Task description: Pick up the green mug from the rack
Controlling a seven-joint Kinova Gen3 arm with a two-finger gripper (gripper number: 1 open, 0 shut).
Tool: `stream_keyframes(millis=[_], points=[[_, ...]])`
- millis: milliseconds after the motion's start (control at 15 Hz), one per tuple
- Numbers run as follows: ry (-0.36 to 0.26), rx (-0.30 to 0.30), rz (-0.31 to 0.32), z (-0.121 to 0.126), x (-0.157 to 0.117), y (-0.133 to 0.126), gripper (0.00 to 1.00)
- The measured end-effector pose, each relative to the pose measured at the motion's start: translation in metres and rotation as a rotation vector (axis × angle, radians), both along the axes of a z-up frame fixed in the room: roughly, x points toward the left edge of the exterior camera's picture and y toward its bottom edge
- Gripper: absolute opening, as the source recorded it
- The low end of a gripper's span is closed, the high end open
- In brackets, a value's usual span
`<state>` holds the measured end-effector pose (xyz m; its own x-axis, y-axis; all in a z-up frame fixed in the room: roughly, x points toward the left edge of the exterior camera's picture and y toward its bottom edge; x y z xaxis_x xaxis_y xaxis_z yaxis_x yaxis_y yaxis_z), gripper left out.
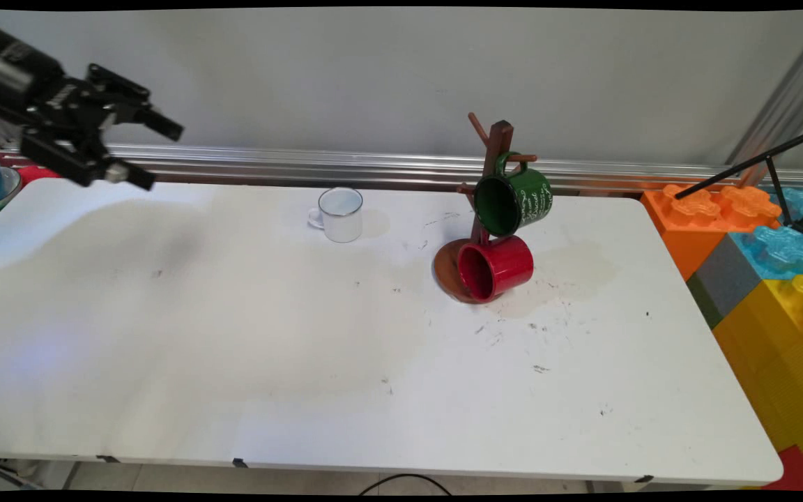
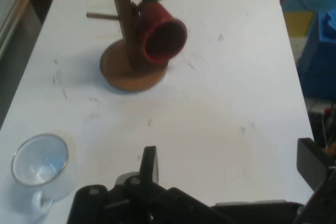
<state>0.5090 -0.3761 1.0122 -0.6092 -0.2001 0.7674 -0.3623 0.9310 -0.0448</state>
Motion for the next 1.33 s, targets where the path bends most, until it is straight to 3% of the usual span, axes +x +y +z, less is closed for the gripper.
stream_keyframes(millis=[267, 733, 1067, 1333], points=[[0.036, 0.014, 0.067, -0.005, -0.046, -0.009, 1.0], [0.087, 0.091, 0.238, -0.036, -0.128, -0.029, 1.0], [0.133, 0.1, 0.27, -0.049, -0.207, -0.041, 1.0], [0.149, 0.103, 0.288, -0.059, -0.251, -0.049, 1.0]])
